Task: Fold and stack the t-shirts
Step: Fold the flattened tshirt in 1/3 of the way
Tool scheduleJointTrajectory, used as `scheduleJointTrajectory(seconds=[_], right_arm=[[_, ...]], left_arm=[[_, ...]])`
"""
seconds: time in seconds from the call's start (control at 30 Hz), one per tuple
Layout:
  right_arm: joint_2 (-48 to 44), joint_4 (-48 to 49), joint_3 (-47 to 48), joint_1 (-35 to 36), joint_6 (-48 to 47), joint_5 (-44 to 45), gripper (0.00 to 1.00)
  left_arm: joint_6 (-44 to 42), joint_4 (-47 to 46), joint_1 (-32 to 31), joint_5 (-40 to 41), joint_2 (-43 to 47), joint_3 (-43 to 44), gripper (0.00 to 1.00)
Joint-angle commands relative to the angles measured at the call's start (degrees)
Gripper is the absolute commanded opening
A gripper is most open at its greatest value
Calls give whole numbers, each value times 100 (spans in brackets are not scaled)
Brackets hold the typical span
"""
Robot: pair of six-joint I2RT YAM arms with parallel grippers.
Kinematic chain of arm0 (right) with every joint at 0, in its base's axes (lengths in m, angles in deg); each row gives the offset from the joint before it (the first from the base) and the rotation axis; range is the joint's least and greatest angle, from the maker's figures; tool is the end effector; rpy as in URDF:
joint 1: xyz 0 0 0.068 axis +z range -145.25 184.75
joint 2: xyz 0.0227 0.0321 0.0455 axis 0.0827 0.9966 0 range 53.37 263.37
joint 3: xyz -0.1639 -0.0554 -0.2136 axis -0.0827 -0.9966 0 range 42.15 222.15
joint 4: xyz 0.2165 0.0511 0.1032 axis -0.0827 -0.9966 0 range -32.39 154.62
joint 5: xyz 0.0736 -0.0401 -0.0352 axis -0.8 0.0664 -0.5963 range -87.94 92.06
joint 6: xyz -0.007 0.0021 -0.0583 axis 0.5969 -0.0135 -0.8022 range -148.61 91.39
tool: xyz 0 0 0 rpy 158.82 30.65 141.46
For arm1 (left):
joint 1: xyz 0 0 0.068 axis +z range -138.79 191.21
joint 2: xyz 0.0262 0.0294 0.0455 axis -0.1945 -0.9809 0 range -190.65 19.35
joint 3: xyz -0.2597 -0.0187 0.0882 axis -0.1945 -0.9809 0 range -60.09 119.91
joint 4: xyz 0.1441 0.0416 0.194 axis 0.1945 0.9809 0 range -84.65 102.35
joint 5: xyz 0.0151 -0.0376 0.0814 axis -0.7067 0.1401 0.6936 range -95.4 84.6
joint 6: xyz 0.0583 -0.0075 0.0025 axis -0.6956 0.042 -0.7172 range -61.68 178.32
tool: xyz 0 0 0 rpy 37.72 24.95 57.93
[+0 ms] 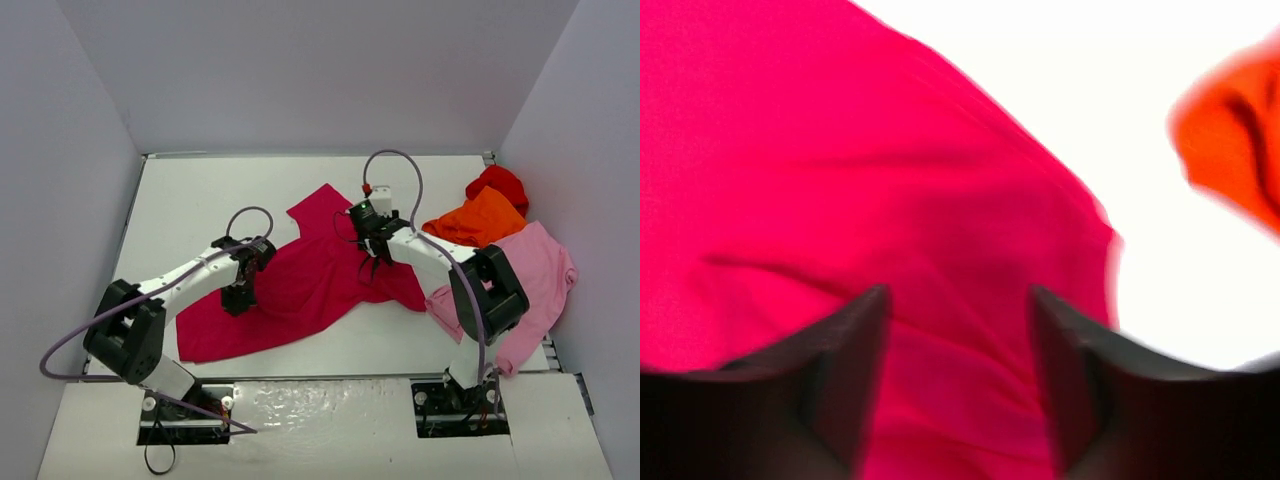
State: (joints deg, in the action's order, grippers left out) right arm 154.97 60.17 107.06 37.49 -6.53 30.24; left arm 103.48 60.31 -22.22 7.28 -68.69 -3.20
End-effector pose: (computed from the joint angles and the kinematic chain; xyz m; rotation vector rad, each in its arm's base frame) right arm 0.3269 0.1864 0.2131 0.0448 2.1889 -0.0298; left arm 0.2092 -0.1270 0.1978 -0.3115 2.9266 0.1897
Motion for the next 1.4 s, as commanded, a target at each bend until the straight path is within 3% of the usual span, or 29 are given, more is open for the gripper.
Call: scheduleJointTrajectory(seconds=[0.0, 0.03, 0.07, 0.2, 0.37, 0.53, 0.67, 0.93, 1.03, 1.37], right_arm=[[-769, -173, -738, -320, 591, -266, 17], [-835, -181, -945, -321, 627, -304, 6], [-881, -193, -1078, -321, 650, -305, 1], [-961, -201, -1363, -357, 666, -265, 0], [-615, -71, -1241, -431, 456, -323, 0], [-262, 79, -1199, -691, 419, -725, 0], [-16, 181, -1172, -1001, 491, -912, 0], [381, 146, -811, -1818, 491, -1125, 0], [564, 127, -638, -2177, 469, -1323, 0], [1567, 18, 707, -2409, 195, -1190, 0]], left_arm=[[-113, -315, -28, -746, 502, 341, 0], [-111, -492, -43, -1066, 405, 259, 0], [-106, -768, -55, -1212, 296, 161, 0], [136, -1840, -285, -2215, -174, -77, 0], [339, -2504, -739, -2258, -990, 302, 0], [391, -2331, -993, -2169, -1447, 636, 0], [528, -2127, -1016, -1933, -1399, 420, 0], [467, -716, -955, -734, -838, 562, 0], [373, -173, -750, -393, -346, 669, 0], [-75, 74, 245, -327, 621, 91, 0]])
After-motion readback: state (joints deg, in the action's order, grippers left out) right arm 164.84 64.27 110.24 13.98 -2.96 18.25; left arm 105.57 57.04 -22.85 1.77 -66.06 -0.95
